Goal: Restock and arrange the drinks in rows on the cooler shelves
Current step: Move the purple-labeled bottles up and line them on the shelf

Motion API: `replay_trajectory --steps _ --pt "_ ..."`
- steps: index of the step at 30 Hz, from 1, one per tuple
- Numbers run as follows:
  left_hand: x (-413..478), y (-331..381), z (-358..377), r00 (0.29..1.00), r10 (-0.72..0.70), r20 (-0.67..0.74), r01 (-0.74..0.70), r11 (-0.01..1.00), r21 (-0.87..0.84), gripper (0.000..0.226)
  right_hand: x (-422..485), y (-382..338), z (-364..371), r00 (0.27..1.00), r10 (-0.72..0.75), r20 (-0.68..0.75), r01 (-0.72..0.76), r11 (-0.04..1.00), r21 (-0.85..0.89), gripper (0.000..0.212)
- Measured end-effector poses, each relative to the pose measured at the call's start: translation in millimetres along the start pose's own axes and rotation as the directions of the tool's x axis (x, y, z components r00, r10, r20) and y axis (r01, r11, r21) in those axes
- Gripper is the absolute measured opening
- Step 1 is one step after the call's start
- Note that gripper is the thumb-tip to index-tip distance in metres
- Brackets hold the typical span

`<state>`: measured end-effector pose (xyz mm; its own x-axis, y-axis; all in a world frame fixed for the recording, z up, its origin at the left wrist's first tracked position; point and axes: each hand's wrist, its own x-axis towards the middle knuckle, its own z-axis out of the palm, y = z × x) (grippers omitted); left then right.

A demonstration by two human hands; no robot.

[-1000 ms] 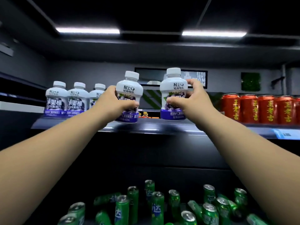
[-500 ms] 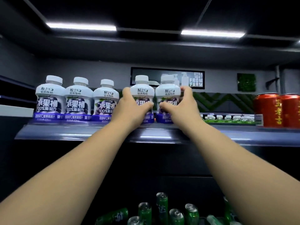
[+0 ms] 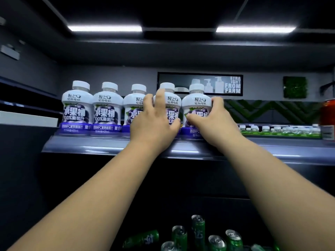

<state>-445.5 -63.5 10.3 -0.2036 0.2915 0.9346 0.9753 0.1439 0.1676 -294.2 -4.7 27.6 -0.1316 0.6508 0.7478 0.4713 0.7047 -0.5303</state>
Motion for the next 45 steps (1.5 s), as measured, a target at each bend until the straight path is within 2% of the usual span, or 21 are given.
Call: replay_trajectory --steps 6,16,29,38,45 --pt "-5 0 2 0.997 -0.03 -0.069 0.035 0.996 0.08 0.093 -8 3 5 0.998 -0.053 -0.017 0.048 0.977 -0.209 0.09" --pt "-6 -4 4 0.987 -0.004 -0.159 0.03 0.986 0.166 0.088 -8 8 3 0.994 -0.107 -0.023 0.1 0.972 -0.213 0.081" --pt "-4 -2 4 0.991 -0.032 -0.133 0.046 0.993 0.106 0.081 -7 13 1 0.989 -0.15 -0.013 0.144 0.968 -0.204 0.078" --pt "-4 1 -1 0.995 -0.061 -0.084 0.065 0.997 0.045 0.082 -7 6 5 0.995 -0.1 -0.025 0.089 0.953 -0.29 0.087" --pt "-30 -3 -7 1.0 -0.023 -0.016 0.023 0.999 -0.023 0.078 -21 14 3 0.971 -0.235 -0.041 0.214 0.933 -0.289 0.098"
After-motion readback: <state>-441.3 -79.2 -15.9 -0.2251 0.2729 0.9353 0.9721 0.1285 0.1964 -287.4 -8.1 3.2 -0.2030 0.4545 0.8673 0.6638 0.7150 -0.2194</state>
